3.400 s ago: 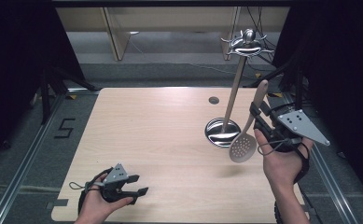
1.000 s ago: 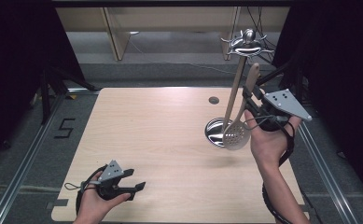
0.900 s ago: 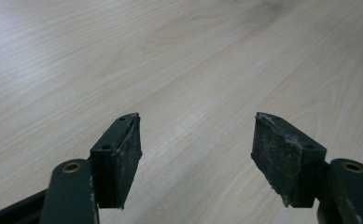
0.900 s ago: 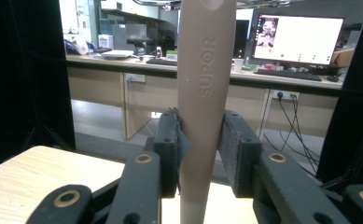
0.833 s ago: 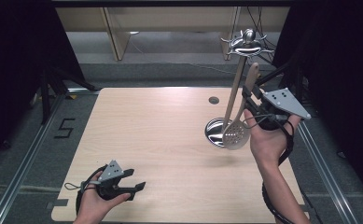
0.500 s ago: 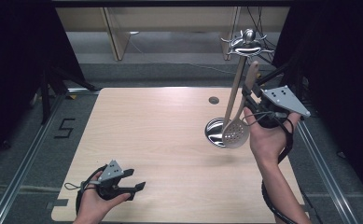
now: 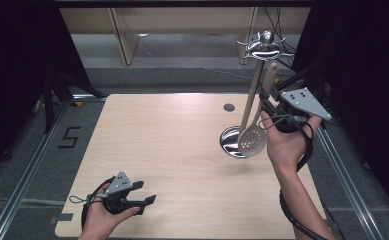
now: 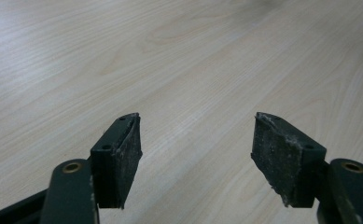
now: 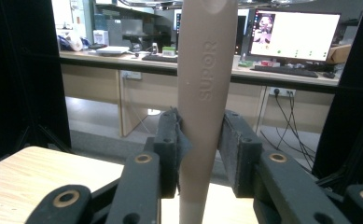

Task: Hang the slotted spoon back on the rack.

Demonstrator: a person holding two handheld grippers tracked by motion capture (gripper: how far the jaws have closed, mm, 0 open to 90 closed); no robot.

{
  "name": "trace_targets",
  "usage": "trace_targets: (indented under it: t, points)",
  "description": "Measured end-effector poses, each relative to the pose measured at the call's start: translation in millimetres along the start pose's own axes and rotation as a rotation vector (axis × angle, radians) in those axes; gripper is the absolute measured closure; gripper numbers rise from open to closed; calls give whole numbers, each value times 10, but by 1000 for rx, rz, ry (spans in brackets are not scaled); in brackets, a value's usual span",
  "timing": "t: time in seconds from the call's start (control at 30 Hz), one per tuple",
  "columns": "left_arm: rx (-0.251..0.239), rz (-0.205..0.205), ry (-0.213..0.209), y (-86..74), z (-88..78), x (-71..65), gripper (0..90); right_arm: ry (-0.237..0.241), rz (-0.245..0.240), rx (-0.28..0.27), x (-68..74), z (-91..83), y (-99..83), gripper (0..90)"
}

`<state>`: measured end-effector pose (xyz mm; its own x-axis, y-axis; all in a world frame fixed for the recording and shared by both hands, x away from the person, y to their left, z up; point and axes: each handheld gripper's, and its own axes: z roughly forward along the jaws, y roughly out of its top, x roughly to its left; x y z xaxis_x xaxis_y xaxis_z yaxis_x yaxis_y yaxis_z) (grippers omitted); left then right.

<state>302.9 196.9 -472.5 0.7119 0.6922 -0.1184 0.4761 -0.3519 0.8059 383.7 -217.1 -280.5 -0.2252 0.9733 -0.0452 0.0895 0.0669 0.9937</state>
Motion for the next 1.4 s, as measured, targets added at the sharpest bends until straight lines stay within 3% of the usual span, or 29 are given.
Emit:
trace_targets:
  t: [0.37, 0.43, 0.47, 1.27, 1.3, 1.4]
  points:
    - [-2, -5, -5, 0, 2, -5, 322, -6, -7, 17, 0, 51, 27, 698]
    - [-4, -21, -5, -2, 1, -13, 322, -13, 1, 19, 5, 61, 27, 698]
    - [-6, -1, -5, -1, 0, -2, 323, -13, -8, 18, 2, 69, 28, 698]
    - [-6, -1, -8, -1, 0, 0, 322, -15, -14, 49, 6, 165, 70, 694]
    - [-5, -19, -9, -5, 2, -10, 323, -15, -25, 46, -3, 172, 72, 694]
    - [-7, 0, -9, -1, 0, -1, 322, -15, -23, 48, 3, 184, 72, 693]
